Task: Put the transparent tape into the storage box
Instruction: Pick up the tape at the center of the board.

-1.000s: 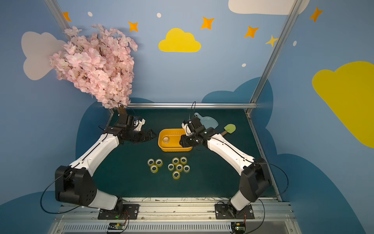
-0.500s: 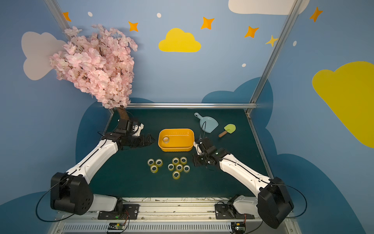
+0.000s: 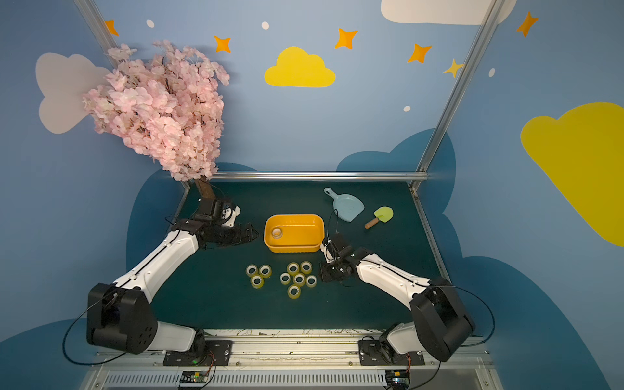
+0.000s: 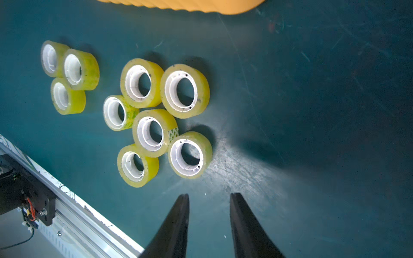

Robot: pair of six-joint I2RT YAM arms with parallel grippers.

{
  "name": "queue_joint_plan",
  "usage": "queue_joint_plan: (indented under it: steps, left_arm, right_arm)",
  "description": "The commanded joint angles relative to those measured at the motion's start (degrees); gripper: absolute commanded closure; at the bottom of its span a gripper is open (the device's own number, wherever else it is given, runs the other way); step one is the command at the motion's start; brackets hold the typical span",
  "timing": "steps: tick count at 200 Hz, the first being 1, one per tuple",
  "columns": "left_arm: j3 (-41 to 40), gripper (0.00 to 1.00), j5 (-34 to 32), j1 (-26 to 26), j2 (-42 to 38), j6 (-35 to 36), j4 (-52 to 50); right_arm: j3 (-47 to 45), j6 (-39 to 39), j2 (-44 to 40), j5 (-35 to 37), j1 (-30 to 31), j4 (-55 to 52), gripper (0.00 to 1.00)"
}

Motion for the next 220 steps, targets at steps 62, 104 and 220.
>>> queue_joint_plan:
  steps: [62, 104, 220]
  left_arm:
    - [1.9, 0.00, 0.9, -0.1, 0.3, 0.4, -1.4]
    - [1.7, 0.00, 0.5, -0.1, 0.0, 0.4, -1.4]
    - [1.9, 0.00, 0.5, -0.1, 0.9, 0.4, -1.7]
  right_arm:
    - [5.8, 2.9, 9.0, 3.5, 4.3, 0.9, 0.65]
    - [7.9, 3.3, 12.6, 8.5, 6.5, -2.8, 0.66]
    - [8.2, 5.1, 18.8, 12.1, 9.1, -3.5, 0.70]
